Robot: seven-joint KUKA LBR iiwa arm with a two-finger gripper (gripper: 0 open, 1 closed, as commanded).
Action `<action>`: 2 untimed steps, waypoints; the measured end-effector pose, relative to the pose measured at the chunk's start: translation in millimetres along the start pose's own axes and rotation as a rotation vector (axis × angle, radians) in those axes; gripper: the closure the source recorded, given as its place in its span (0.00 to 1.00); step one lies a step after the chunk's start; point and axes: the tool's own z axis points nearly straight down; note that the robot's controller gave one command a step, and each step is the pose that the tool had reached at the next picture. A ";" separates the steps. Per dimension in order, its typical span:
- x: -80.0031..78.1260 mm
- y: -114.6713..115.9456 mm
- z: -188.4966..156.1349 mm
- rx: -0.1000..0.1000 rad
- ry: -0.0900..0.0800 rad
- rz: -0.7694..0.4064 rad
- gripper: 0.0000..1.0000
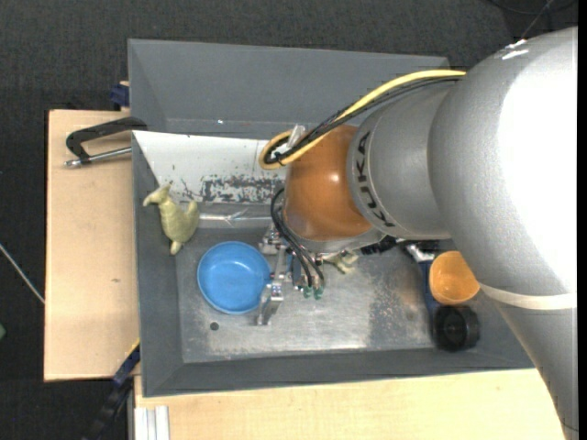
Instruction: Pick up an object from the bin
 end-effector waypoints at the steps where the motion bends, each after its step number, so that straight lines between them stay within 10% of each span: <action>1: 20.1 29.4 -0.3 0.002 0.005 0.221 0.00; 2: 19.4 28.2 -1.4 0.003 0.004 0.221 1.00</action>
Offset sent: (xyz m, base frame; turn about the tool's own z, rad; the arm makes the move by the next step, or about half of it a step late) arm -0.0204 0.0291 -0.0026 0.2226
